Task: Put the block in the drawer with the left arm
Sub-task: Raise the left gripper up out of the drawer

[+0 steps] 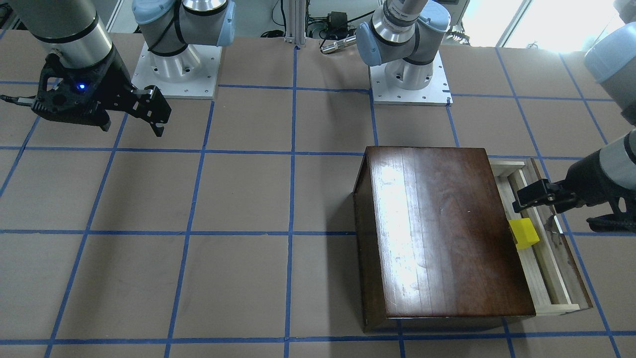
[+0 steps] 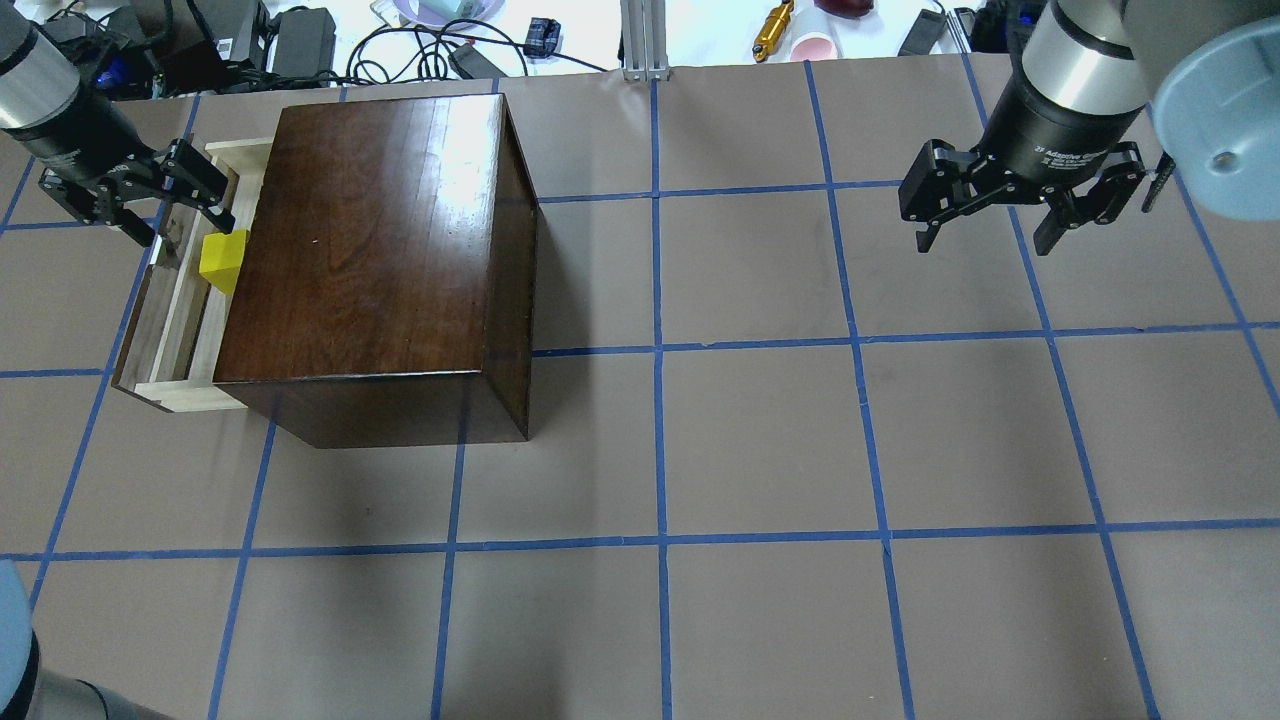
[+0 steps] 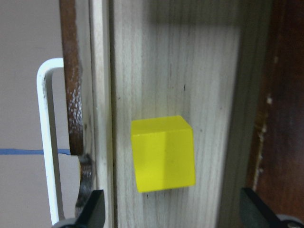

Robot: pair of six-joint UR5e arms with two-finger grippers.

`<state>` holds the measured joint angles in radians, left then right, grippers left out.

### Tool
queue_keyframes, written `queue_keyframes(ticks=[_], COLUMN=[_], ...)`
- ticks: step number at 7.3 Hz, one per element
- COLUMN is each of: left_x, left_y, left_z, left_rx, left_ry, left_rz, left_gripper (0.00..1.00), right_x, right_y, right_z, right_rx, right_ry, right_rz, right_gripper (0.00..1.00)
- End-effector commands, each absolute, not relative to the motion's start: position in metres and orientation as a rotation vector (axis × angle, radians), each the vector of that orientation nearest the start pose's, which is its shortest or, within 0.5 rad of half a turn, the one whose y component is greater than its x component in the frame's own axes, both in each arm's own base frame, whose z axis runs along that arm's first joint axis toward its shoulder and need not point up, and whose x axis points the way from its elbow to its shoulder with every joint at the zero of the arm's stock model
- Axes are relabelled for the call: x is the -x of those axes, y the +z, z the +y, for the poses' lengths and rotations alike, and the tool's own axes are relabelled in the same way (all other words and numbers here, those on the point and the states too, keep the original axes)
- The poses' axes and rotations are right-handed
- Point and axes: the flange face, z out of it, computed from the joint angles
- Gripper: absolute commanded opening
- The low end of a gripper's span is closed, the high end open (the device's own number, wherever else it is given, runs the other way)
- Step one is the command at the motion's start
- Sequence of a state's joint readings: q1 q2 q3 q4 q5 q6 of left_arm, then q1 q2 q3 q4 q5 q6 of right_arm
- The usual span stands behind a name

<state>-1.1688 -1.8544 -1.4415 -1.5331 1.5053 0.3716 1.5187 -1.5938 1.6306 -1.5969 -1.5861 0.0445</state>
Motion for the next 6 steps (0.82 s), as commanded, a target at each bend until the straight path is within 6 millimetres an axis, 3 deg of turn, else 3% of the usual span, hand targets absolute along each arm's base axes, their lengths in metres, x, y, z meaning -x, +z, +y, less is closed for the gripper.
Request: queue_keyframes(ticks=[1, 4, 6], left_x=[-0.077, -0.054, -0.046], left_y=[0.441, 0.506, 0.533], left_z=[-0.579, -0.526, -0.500], left_rx=[0.019, 0.051, 0.048], left_ry=[0.142, 0.095, 0.044], left_rz=[3.240, 3.224, 3.191], left_gripper=[1.00, 1.00, 1.00], right_x=[-0.107, -0.107, -0.107], right_y=[0.472, 0.472, 0.472], right_z=[-0.487, -0.487, -0.487], right_rx=[-0.152, -0.152, -0.152], right_ry=[0.019, 0.017, 0.017], right_rz=[3.153, 3.153, 3.153], right_gripper=[1.00, 1.00, 1.00])
